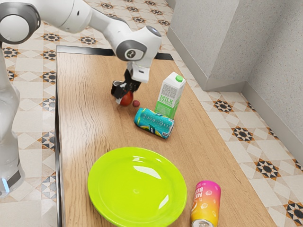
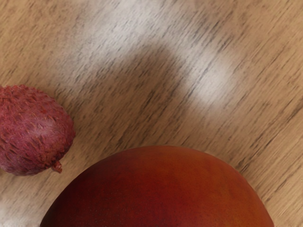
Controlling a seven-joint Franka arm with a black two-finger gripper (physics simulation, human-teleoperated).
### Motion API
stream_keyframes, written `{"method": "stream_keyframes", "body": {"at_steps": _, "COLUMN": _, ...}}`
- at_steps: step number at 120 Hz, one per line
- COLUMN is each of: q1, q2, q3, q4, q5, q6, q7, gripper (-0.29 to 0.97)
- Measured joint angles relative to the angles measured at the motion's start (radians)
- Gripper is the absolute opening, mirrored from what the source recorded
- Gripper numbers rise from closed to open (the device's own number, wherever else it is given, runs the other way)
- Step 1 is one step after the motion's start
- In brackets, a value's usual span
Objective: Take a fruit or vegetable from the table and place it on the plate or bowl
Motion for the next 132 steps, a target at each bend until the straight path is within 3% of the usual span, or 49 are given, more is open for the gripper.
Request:
{"method": "stream_keyframes", "body": {"at_steps": 44, "q1": -0.001, "q2": -0.012, "q3": -0.018, "q4": 0.125, "q5": -0.009, "q6": -0.103, "q7": -0.007, "gripper": 0.33}}
{"method": "stream_keyframes", "body": {"at_steps": 74, "q1": -0.004, "q2": -0.089, "q3": -0.051, "q4": 0.253, "q5": -0.005, "q6": -0.2, "q7": -0.012, "gripper": 0.32}}
{"method": "stream_keyframes", "body": {"at_steps": 106, "q1": -0.004, "q2": -0.107, "q3": -0.109, "q4": 0.615, "q5": -0.005, "q6": -0.367, "q7": -0.011, "gripper": 0.33}}
{"method": "stream_keyframes", "body": {"at_steps": 132, "q1": -0.006, "q2": -0.107, "q3": -0.286, "q4": 0.629, "q5": -0.042, "q6": -0.452, "q7": -0.015, "gripper": 0.32}}
